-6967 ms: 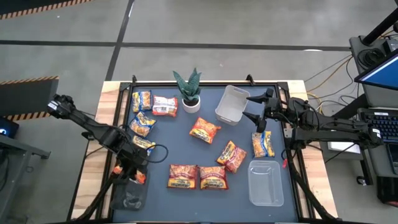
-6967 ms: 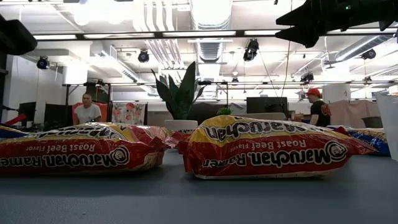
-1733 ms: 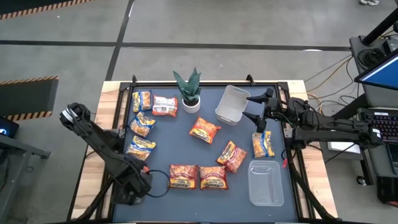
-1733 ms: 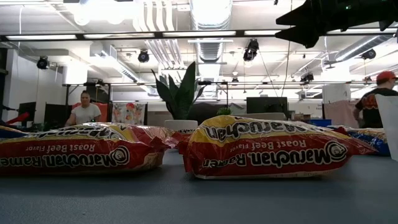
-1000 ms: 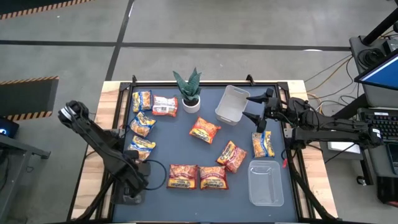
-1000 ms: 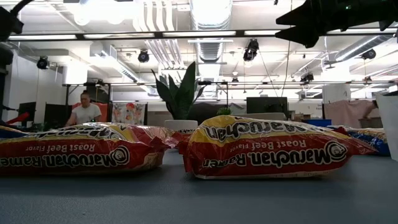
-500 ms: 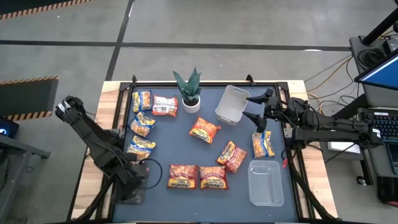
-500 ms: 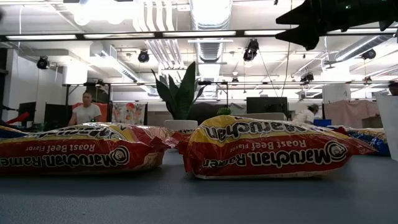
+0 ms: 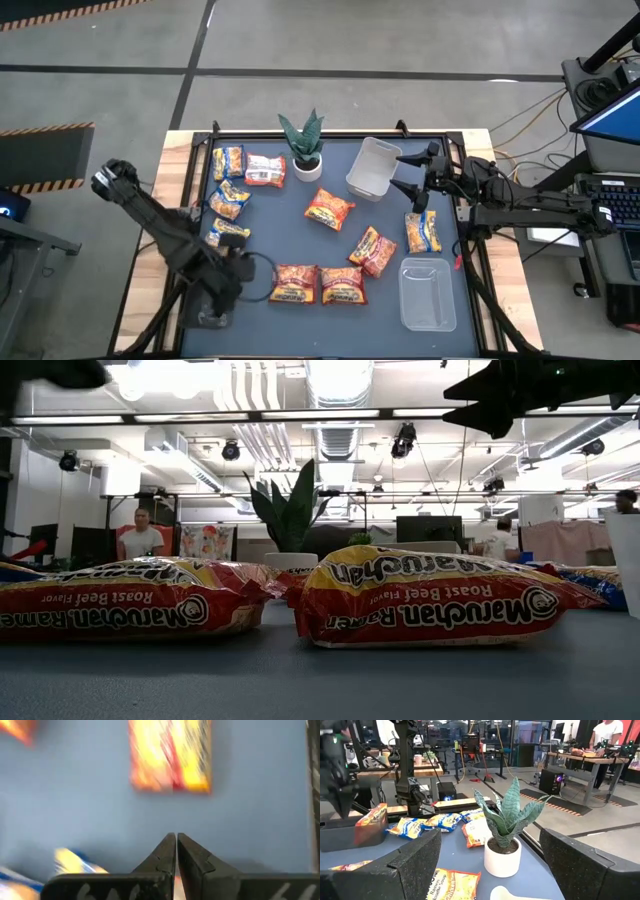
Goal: Sort Maruchan noodles
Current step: Put the middle right red instant noodle pack into the transparent bin
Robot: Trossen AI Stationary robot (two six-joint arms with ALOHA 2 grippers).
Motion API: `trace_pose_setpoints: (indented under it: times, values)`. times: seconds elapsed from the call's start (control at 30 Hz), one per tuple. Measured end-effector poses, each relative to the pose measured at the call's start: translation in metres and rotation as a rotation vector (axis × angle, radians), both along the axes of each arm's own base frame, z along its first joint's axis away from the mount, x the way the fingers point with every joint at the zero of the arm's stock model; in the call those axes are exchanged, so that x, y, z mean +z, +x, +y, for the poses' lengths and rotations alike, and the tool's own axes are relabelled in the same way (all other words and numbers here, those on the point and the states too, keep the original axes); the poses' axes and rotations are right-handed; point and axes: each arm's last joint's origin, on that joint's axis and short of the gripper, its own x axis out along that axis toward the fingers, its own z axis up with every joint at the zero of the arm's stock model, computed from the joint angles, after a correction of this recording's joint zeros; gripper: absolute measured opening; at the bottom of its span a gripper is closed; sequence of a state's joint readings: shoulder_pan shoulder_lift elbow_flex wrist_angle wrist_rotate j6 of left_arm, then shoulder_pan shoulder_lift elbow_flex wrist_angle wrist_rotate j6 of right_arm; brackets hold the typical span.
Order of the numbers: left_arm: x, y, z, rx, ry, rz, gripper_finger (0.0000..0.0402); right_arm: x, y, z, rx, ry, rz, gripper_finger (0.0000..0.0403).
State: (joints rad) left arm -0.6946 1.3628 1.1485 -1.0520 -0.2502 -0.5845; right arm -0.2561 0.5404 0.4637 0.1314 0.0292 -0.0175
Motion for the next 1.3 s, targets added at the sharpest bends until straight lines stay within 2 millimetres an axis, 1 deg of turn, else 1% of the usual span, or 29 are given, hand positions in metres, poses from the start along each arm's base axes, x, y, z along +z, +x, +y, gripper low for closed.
trace_pose_setpoints:
  times: [0.13, 0.2, 0.27, 0.33, 0.4, 0.47, 0.57, 0.63, 0.73, 0.83, 0.9, 0.97, 1.03, 1.07, 1.13, 1.23, 1.3]
  values:
    - [0.032, 0.025, 0.020, -0.051, 0.136, -0.176, 0.0000, 0.000, 0.000, 0.000, 0.000, 0.016, -0.007, 0.0328]
    - [0.044, 0.036, 0.030, -0.055, 0.215, -0.257, 0.0000, 0.000, 0.000, 0.000, 0.000, 0.016, -0.007, 0.0328]
    - [0.049, 0.044, 0.039, -0.091, 0.313, -0.304, 0.0000, 0.000, 0.000, 0.000, 0.000, 0.016, -0.007, 0.0328]
    - [0.050, 0.052, 0.047, -0.159, 0.387, -0.324, 0.0000, 0.000, 0.000, 0.000, 0.000, 0.021, -0.007, 0.0328]
    - [0.044, 0.058, 0.055, -0.213, 0.447, -0.320, 0.0000, 0.000, 0.000, 0.000, 0.000, 0.041, -0.011, 0.0328]
    - [0.033, 0.063, 0.064, -0.245, 0.478, -0.304, 0.0000, -0.001, 0.000, 0.000, -0.001, 0.073, -0.012, 0.0328]
    - [0.015, 0.068, 0.077, -0.241, 0.451, -0.301, 0.0000, -0.004, 0.000, 0.000, -0.004, 0.139, -0.001, 0.0328]
    - [0.004, 0.070, 0.083, -0.229, 0.407, -0.340, 0.0000, -0.006, 0.000, 0.000, -0.006, 0.175, 0.008, 0.0328]
    - [-0.012, 0.074, 0.087, -0.211, 0.358, -0.444, 0.0000, -0.007, 0.000, 0.000, -0.010, 0.212, 0.017, 0.0328]
    - [-0.028, 0.077, 0.092, -0.188, 0.364, -0.524, 0.0000, -0.007, 0.000, 0.000, -0.010, 0.211, 0.017, 0.0328]
    - [-0.037, 0.078, 0.096, -0.150, 0.408, -0.568, 0.0000, -0.007, 0.000, 0.000, -0.010, 0.211, 0.016, 0.0328]
    - [-0.040, 0.080, 0.101, -0.090, 0.534, -0.626, 0.0000, -0.006, 0.000, 0.000, -0.010, 0.211, 0.006, 0.0328]
    - [-0.038, 0.082, 0.105, 0.016, 0.666, -0.679, 0.0000, -0.004, 0.000, 0.000, -0.008, 0.220, -0.022, 0.0328]
    - [-0.036, 0.082, 0.107, 0.074, 0.709, -0.705, 0.0000, -0.002, 0.000, 0.000, -0.006, 0.237, -0.046, 0.0328]
    - [-0.035, 0.083, 0.111, 0.124, 0.777, -0.718, 0.0000, 0.001, 0.001, 0.000, -0.002, 0.284, -0.094, 0.0328]
    - [-0.036, 0.083, 0.115, 0.098, 0.791, -0.706, 0.0000, 0.004, 0.001, 0.000, 0.002, 0.365, -0.147, 0.0328]
    - [-0.039, 0.084, 0.114, 0.034, 0.709, -0.722, 0.0000, 0.004, 0.001, 0.000, 0.002, 0.391, -0.156, 0.0328]
